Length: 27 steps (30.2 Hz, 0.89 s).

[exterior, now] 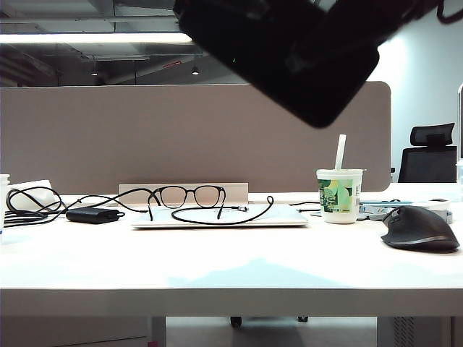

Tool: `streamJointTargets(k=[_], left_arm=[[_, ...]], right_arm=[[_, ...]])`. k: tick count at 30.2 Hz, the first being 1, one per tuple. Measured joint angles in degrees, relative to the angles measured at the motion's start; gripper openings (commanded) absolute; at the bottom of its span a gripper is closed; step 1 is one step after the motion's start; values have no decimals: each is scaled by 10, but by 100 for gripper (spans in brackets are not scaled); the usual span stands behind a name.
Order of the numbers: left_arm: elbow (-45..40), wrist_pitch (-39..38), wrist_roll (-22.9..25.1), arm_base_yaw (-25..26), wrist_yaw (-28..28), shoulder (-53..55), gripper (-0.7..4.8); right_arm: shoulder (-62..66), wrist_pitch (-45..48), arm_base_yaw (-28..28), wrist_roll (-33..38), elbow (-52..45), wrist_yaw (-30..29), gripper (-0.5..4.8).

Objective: Pick up the black phone, pick up the charger plug, insert the charger plug into the phone's charging port, and finally place the connected phone back on the desk.

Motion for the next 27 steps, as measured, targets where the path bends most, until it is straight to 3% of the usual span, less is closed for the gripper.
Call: streamJointTargets(k=[5,11,19,27], left_arm=[[0,49,-66,17,27,0,479],[0,153,-190,70,151,0,479],[0,351,-338,80,243,0,479],[0,573,-489,68,245,-1,479]], right_arm=[[-49,4,-1,26,0,-7,-1],[-110,69,-19,99,0,-12,-1],[-127,286,-47,267,0,-77,-1],[-113,440,-48,378,0,-89,-1]])
